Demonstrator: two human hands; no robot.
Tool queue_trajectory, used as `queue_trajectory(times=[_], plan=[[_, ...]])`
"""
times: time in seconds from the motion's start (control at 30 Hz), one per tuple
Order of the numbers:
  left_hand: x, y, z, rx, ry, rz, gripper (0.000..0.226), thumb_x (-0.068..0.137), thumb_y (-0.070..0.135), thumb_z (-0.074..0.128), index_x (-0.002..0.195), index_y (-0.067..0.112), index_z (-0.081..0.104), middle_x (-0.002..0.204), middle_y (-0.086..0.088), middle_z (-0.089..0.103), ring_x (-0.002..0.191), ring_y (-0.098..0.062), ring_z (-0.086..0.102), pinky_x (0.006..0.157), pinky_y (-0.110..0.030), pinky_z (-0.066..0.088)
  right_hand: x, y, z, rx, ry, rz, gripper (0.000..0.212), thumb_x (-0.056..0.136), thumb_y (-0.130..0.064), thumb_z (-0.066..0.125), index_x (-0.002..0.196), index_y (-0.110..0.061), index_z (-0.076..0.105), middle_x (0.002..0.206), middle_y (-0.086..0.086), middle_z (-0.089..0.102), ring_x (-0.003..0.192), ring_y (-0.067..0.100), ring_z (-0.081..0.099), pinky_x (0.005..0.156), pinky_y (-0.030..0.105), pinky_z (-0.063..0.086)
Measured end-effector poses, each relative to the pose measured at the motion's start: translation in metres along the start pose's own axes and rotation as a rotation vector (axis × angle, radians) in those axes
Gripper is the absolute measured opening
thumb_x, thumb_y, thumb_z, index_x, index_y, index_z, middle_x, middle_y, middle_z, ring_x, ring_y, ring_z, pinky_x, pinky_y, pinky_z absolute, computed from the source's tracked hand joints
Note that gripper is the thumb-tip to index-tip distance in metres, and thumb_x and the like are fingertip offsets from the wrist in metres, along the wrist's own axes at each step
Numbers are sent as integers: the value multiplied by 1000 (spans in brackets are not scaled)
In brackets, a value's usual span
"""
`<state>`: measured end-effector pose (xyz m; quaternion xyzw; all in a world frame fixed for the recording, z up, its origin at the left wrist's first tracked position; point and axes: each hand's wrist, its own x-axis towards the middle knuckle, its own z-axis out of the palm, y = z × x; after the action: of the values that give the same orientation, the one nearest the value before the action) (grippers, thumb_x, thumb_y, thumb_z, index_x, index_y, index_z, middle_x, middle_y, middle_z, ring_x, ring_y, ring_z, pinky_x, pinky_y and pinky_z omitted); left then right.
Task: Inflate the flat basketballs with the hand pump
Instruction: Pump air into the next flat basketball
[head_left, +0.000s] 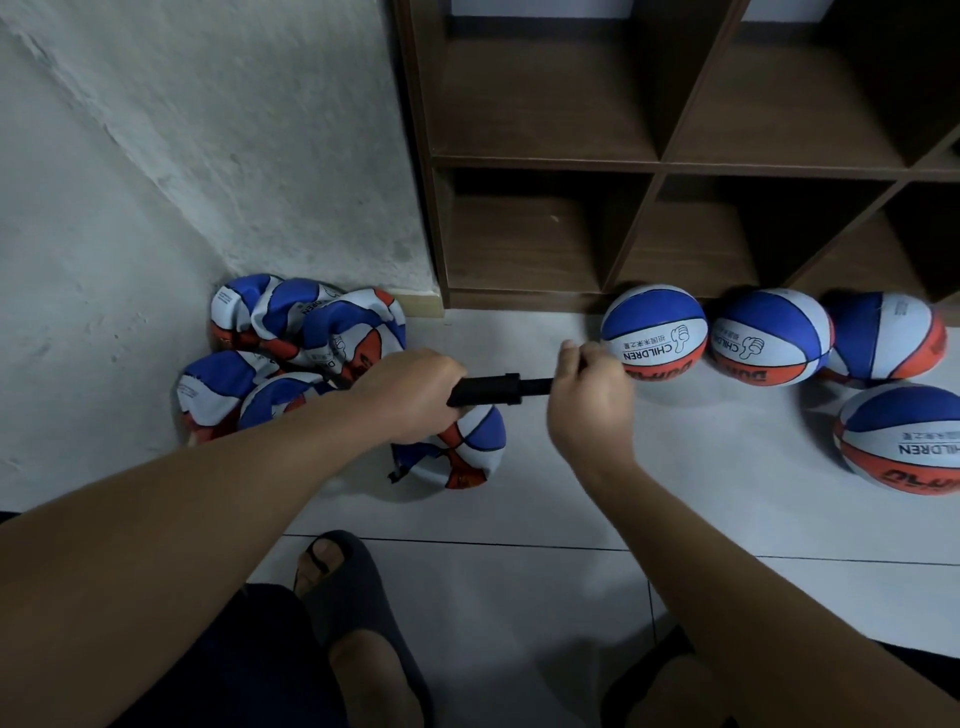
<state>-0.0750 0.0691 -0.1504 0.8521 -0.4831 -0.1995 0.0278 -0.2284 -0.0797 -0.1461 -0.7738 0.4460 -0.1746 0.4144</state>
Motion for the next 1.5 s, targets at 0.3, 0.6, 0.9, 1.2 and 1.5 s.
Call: queue_trajectory(times=[0.3, 0.6, 0.9, 1.2, 1.5], plan=[[1, 14, -3, -2, -5, 34, 13, 100, 37, 67, 89, 29, 67, 73, 5, 64, 64, -14, 62, 54, -31, 42, -4, 1, 15, 9, -99, 14, 43, 115, -39, 42, 85, -11, 56, 70, 3, 58, 59, 16, 56, 48, 26, 34], [5, 6, -3, 10, -16, 29, 27, 102, 45, 60, 80, 29, 62, 69, 3, 63, 59, -16, 62, 51, -31, 41, 12, 10, 3, -11, -121, 28, 45, 114, -37, 44, 81, -8, 55, 68, 6, 56, 60, 22, 53, 52, 34, 35], [4, -20, -1, 41, -55, -84, 29, 100, 34, 59, 74, 22, 58, 69, -2, 62, 62, -25, 65, 54, -36, 46, 38, 21, -25, 12, 18, 218, 36, 108, -27, 52, 87, -1, 65, 76, 9, 60, 83, 38, 59, 78, 41, 50], [2, 18, -2, 155, 52, 31, 12, 99, 28, 63, 88, 28, 57, 74, 5, 58, 62, -14, 57, 50, -30, 36, 2, 6, 13, 30, -104, 112, 43, 113, -34, 44, 86, -6, 61, 70, 6, 58, 63, 22, 56, 58, 34, 42], [1, 18, -5, 193, 64, 68, 6, 100, 28, 61, 94, 27, 58, 75, 6, 58, 60, -12, 54, 49, -29, 33, 3, 7, 19, 93, -168, 167, 41, 114, -37, 44, 90, -9, 63, 70, 5, 57, 61, 18, 54, 56, 32, 41]])
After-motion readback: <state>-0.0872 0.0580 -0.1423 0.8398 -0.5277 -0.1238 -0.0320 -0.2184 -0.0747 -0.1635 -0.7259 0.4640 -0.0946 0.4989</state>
